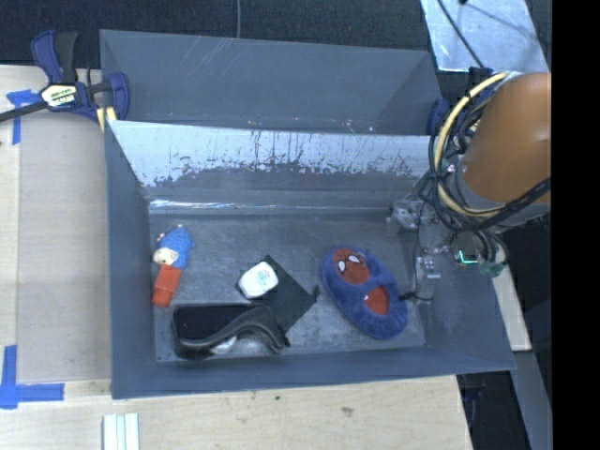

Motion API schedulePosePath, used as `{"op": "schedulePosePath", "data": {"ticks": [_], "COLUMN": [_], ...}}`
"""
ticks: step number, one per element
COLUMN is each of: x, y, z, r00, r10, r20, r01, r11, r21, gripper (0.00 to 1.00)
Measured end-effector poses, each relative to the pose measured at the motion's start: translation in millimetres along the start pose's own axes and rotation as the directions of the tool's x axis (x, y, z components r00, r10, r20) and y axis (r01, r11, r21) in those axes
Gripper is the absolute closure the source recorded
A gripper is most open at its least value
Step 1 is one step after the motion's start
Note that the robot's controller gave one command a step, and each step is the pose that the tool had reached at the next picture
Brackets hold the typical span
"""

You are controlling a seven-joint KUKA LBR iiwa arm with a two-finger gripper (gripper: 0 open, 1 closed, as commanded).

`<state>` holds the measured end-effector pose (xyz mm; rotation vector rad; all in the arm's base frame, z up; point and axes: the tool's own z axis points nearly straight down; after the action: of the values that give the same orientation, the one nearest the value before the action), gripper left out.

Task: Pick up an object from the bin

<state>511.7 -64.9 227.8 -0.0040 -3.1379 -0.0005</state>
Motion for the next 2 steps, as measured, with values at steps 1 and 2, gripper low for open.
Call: {"op": "schedulePosePath", "data": {"ticks": [1, 2], "x": [23.4, -22.9], "y": [51, 68], "z": [138, 158], "r00": [0.906, 0.911], "r10": [-0.422, -0.412], "r20": [0.000, 0.009], "r01": [0.422, 0.412], "r11": [0.906, 0.911], "r21": [-0.001, 0.003], "gripper": [0.00, 0.00]}}
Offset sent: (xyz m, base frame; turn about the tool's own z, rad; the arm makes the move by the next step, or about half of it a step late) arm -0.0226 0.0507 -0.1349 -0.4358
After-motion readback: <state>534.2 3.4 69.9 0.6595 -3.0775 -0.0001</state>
